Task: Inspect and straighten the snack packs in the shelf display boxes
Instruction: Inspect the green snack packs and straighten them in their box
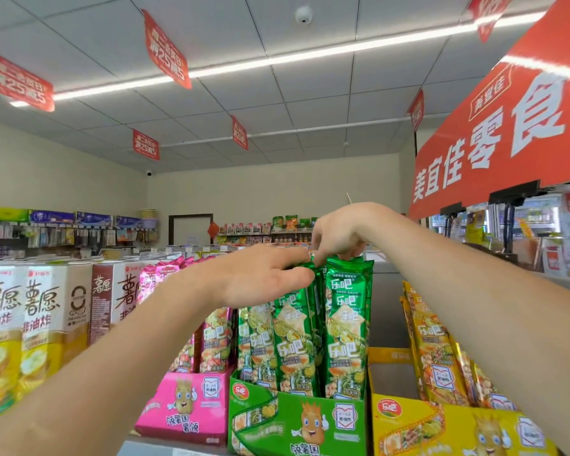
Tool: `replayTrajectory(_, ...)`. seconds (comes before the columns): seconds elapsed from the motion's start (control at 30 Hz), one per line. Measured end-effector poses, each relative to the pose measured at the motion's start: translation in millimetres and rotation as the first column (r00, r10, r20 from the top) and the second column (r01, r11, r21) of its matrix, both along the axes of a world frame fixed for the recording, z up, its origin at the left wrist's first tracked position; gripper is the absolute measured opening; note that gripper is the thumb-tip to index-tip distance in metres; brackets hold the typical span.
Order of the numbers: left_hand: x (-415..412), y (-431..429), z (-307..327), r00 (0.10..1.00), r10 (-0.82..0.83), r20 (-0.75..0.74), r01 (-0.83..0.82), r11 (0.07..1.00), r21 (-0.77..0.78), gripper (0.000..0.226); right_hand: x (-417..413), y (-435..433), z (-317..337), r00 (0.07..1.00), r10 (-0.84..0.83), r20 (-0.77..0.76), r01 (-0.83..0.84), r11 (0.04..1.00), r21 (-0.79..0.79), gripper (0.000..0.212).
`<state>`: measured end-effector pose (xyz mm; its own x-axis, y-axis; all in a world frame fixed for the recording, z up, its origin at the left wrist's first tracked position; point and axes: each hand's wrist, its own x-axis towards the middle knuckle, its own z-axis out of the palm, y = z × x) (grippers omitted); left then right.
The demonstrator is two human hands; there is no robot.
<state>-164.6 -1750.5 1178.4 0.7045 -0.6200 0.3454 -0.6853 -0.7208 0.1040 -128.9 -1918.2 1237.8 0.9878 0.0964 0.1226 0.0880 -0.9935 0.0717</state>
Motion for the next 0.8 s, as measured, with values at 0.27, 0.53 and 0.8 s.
replayTrajectory(0.27,0.2,6.8,-4.5,0.999,0.009,-0.050,-0.009,1.000,-0.004,0.092,22.4,8.8,-8.6,0.996,-0.011,0.083,0.028,0.978,-0.208,0.019)
replayTrajectory(0.53,-3.3,8.8,-4.3,0.995,-0.029,-0.090,0.031,0.999,0.020,0.119,-11.7,-4.0,1.4,0.951,0.085,0.296,-0.149,0.968,0.201,0.016)
replayTrajectory(0.8,-0.5,5.7,-9.0,0.998,-0.038,0.041,0.037,0.999,0.016,0.108,-36.7,-16.2,1.0,0.396,-0.099,0.913,-0.657,0.664,0.357,0.019)
